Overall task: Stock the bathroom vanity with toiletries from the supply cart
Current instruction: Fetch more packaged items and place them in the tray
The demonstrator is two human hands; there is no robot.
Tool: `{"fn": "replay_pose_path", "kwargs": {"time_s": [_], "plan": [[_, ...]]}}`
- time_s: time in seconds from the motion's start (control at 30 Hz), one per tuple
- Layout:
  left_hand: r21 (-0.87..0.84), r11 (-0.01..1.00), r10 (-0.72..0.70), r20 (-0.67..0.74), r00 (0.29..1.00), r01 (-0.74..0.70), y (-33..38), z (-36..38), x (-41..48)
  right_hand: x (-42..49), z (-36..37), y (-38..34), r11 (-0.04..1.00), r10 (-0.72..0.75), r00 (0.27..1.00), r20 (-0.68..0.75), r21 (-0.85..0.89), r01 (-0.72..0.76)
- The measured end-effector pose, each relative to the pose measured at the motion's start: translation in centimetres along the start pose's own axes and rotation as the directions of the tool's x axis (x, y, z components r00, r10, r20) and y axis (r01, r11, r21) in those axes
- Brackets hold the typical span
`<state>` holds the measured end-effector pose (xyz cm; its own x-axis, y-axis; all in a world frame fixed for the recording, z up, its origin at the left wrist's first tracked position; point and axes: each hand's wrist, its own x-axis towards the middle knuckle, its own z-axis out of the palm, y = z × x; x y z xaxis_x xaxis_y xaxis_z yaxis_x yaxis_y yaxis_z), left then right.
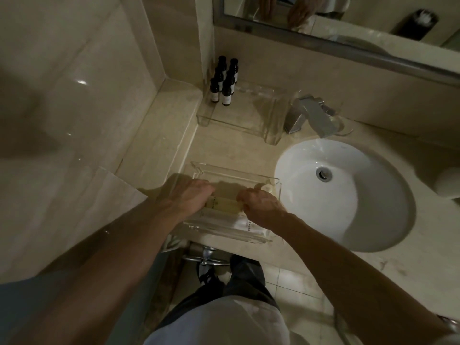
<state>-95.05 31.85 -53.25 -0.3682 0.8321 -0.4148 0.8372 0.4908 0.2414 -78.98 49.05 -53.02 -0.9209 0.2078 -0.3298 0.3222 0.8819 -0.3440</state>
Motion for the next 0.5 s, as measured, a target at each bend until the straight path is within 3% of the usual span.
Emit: {"fn": "replay_pose_path", "kwargs": {"time_s": [0.1, 0.23, 0.5], "plan": [[-0.094, 0.994, -0.065, -0.034, 0.997, 0.062, 0.2, -0.3, -0.2, -0.5, -0.4, 0.0, 1.000, 0.002, 0.999, -0.044, 0.018, -0.001], [-0.136, 0.990, -0.056, -0.151, 0.987, 0.035, 1.3, -1.6, 0.0, -1.3, -1.8, 0.3, 0.997, 0.062, 0.992, -0.108, 0.050, -0.057], [-0.109, 0.986, 0.097, -0.261, 0.960, -0.129, 8.1, -5.8, 2.0, -7.4, -4.1, 2.4, 0.961, 0.274, 0.912, -0.306, 0.052, -0.272]]}}
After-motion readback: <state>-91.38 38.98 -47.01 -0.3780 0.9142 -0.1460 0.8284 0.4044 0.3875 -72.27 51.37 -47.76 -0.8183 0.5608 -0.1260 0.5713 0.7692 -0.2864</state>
